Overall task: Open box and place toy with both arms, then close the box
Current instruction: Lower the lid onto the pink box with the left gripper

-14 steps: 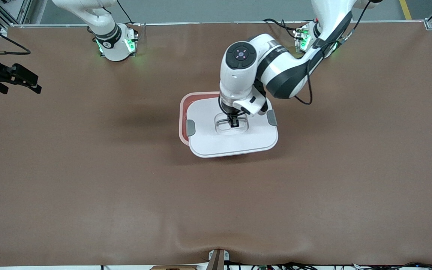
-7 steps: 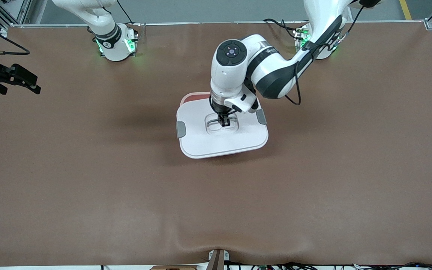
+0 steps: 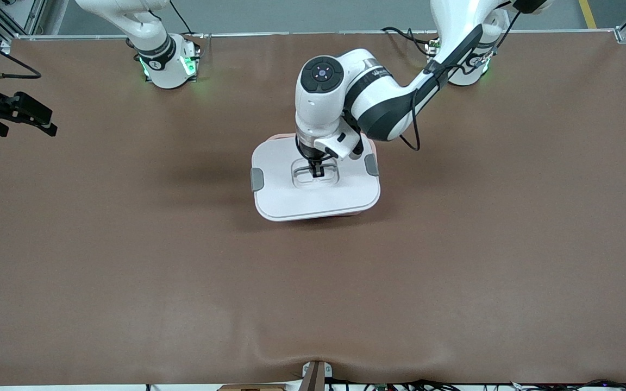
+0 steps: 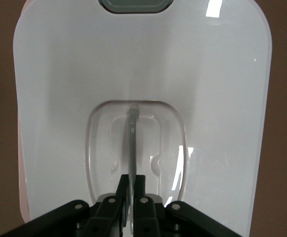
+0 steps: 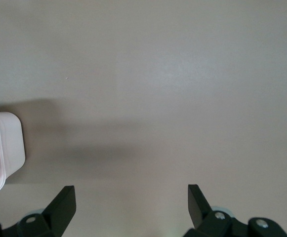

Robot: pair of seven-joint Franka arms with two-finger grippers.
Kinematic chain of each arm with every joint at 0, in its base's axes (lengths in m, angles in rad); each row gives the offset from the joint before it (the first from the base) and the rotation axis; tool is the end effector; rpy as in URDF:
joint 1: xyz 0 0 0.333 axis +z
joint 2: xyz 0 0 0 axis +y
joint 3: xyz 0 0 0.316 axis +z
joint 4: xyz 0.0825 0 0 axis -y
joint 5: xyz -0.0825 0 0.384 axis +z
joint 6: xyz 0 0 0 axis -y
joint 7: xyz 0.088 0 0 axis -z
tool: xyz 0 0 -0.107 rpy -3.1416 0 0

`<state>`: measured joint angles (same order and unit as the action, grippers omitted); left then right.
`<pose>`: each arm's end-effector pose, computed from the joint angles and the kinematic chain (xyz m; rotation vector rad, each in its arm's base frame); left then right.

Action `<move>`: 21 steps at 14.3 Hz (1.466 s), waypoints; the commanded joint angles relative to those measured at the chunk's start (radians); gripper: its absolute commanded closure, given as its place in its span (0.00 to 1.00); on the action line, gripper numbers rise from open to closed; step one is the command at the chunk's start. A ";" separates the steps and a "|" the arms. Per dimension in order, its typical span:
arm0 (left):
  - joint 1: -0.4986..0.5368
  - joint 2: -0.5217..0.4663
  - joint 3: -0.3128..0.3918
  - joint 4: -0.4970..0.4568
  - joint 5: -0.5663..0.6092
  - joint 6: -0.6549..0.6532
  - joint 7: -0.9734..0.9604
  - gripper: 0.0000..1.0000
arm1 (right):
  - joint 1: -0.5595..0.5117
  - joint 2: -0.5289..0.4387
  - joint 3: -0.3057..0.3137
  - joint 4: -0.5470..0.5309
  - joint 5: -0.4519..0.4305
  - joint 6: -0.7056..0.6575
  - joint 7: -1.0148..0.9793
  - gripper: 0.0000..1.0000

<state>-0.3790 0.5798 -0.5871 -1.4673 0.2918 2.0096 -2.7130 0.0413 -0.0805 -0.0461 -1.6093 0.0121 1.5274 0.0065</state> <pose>0.4724 -0.5224 0.3900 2.0214 2.3386 -0.0831 0.5249 -0.0023 0.6460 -3.1258 0.0166 0.0023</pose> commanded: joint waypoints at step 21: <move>-0.021 -0.008 -0.002 -0.094 0.029 -0.008 0.042 1.00 | -0.037 0.088 0.012 0.112 0.019 -0.032 0.018 0.00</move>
<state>-0.4119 0.5835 -0.5864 -1.5257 0.2944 2.0091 -2.6949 0.0305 -0.0056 -0.0475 -1.5257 0.0125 1.5167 0.0498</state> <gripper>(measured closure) 0.934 0.000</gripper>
